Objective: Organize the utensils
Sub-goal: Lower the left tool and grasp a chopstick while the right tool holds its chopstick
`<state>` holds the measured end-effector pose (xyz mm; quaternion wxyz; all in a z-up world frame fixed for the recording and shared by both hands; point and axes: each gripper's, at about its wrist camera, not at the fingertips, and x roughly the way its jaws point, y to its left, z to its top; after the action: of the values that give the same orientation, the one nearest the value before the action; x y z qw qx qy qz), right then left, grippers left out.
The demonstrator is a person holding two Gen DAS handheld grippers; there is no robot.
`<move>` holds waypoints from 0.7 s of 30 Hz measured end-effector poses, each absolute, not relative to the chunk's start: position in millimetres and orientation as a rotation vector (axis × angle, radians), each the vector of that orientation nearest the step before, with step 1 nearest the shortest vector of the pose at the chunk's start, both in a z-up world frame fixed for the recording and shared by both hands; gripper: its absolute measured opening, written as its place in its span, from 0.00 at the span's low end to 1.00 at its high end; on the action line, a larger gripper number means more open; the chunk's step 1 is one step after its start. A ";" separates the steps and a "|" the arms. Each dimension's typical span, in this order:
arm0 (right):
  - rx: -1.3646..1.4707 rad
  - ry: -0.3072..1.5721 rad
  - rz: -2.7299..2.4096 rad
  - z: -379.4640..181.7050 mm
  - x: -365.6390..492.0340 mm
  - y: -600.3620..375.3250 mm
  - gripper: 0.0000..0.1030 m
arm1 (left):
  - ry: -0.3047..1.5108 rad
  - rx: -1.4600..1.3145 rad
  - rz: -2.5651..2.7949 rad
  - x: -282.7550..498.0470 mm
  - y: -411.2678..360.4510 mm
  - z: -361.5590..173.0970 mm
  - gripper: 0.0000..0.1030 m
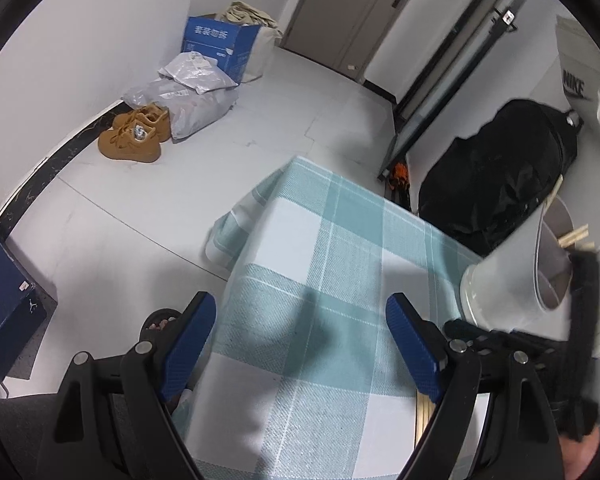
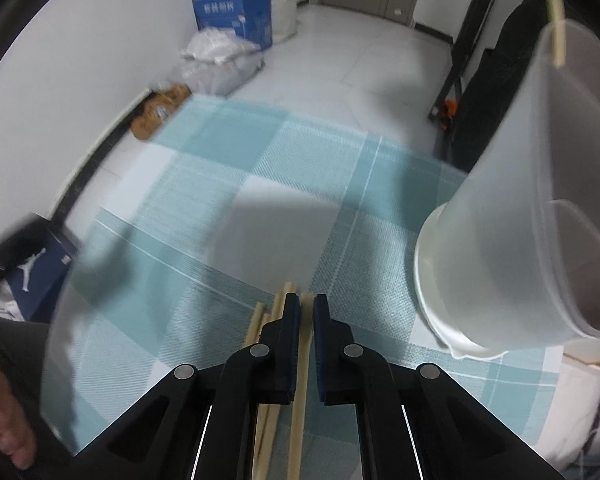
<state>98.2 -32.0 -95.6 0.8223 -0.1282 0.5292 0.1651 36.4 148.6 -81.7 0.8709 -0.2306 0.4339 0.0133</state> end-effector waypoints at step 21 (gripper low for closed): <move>0.632 0.937 0.401 -64.5 40.3 -227.3 0.05 | 1.138 -0.167 -0.219 24.8 46.3 -99.3 0.81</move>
<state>40.3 -227.3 -64.5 0.8255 0.2974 0.4409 0.1888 24.8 46.3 -99.3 0.8334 -0.0786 0.5372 -0.1034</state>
